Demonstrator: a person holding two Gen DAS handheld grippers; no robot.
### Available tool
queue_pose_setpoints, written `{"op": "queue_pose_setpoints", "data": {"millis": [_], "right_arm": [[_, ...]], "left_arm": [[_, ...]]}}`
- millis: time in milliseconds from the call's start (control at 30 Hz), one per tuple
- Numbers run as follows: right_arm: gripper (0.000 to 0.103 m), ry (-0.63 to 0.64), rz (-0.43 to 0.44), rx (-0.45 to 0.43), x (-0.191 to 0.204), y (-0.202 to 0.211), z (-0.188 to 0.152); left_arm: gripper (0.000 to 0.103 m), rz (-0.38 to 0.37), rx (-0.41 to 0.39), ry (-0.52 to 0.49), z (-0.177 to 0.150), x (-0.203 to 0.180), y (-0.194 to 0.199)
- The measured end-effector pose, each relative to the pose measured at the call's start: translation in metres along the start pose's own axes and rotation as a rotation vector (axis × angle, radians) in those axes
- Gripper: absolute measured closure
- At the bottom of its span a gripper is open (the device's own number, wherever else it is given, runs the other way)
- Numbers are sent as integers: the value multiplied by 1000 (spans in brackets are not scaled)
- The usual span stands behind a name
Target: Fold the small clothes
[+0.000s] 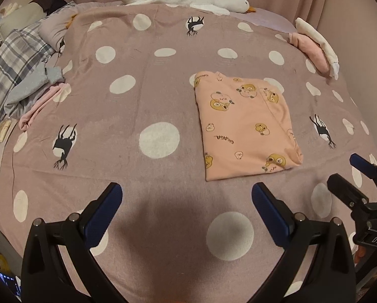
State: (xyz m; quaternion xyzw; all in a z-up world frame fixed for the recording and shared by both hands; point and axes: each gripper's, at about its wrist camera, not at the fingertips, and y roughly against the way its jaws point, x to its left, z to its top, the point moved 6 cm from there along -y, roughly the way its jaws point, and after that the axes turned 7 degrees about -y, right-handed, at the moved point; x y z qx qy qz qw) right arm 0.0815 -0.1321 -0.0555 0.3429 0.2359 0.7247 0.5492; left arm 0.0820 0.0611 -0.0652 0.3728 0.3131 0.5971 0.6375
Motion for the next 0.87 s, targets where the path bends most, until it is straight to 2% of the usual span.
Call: {"op": "queue_pose_setpoints", "data": {"millis": [333,533,867], "right_arm": [[1,8,9,-11,3,5,0],[1,13,11,-10,4,5,1],[1,13,23,-12,7,6,3]], "left_arm": [[0,4,-2,3,-1,-2,3],[0,34,-10,-5,-1,-3,5],[0,14,-15,1,1,-6,8]]}}
